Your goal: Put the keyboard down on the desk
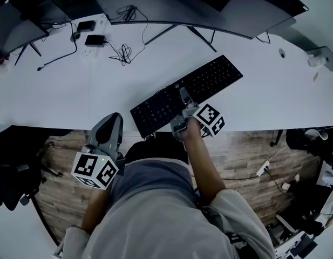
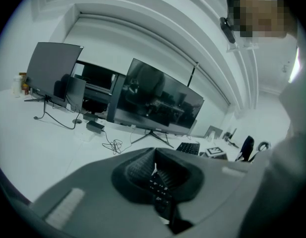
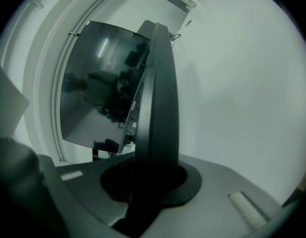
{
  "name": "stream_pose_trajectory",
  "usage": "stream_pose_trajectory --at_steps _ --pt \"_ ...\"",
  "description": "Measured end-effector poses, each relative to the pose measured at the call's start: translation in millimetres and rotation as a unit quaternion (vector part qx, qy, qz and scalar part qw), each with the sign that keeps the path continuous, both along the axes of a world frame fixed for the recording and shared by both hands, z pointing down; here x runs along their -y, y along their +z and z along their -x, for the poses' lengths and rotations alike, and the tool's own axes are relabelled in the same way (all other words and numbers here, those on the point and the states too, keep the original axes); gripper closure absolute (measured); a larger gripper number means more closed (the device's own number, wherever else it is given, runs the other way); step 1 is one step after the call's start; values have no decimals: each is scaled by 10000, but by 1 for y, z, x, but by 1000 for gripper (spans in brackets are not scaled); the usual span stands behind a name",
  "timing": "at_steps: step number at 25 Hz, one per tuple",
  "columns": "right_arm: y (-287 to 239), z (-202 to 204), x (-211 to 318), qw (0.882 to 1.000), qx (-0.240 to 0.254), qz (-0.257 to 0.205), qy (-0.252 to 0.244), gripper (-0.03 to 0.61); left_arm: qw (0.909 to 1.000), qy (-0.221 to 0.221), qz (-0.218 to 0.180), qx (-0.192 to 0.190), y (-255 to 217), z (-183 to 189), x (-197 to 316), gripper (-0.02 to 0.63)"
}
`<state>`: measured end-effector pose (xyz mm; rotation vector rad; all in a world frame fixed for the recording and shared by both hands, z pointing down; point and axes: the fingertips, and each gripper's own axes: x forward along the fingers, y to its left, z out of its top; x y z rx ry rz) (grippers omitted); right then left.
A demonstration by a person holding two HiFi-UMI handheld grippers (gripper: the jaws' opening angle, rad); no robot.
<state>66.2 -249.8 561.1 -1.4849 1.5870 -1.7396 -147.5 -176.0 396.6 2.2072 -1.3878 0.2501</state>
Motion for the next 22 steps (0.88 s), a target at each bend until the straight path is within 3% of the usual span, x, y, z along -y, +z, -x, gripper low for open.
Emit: stream_pose_trajectory --at_steps 22 --pt "37 -6 30 9955 479 425 697 505 9997 -44 205 83 10 -2 7 614"
